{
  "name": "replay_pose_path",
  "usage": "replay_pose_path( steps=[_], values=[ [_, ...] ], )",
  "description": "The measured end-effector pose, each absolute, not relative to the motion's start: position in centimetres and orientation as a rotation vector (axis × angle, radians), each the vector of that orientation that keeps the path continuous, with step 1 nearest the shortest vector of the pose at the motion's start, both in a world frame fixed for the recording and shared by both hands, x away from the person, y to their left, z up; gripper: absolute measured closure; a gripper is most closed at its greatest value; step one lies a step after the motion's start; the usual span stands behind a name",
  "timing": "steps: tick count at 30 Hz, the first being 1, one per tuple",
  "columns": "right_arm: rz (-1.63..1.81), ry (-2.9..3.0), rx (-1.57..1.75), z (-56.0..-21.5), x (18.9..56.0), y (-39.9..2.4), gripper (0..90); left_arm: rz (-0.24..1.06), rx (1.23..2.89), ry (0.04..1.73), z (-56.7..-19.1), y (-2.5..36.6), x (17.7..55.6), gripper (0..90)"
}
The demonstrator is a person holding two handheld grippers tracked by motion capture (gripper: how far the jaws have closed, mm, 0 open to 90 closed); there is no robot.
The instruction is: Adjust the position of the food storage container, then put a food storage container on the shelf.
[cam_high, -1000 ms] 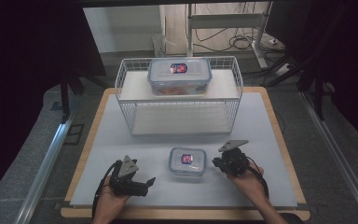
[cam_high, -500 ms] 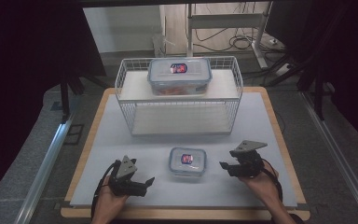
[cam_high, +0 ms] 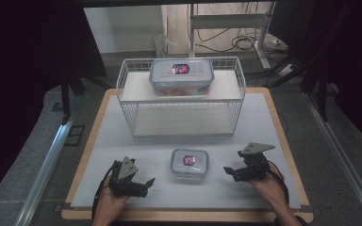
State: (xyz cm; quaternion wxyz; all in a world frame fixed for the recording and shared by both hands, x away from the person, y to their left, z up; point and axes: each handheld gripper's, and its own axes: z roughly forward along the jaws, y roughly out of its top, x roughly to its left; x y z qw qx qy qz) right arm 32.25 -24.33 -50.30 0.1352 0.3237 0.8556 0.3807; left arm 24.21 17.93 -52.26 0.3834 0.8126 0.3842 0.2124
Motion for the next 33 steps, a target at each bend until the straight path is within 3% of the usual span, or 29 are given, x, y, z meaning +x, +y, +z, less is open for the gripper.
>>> replay_pose_path(
  steps=[13, 21, 29, 33],
  values=[
    [1.093, 2.437, 0.866, -49.7, 32.0, -23.8, 2.6, 0.455, 2.04, 1.053, -51.7, 18.0, 24.5, 2.7],
    [1.161, 2.479, 0.919, -49.4, 31.9, -23.3, 3.8, 0.348, 2.008, 1.053, -50.7, 17.9, 25.4, 2.3],
    [1.189, 2.536, 0.964, -49.1, 31.9, -22.2, 0.9, 0.243, 1.979, 1.027, -49.8, 17.1, 27.9, 10.8],
    [1.204, 2.576, 0.983, -48.7, 32.1, -21.3, 4.6, 0.194, 1.986, 0.994, -49.9, 15.9, 29.1, 12.1]
  ],
)
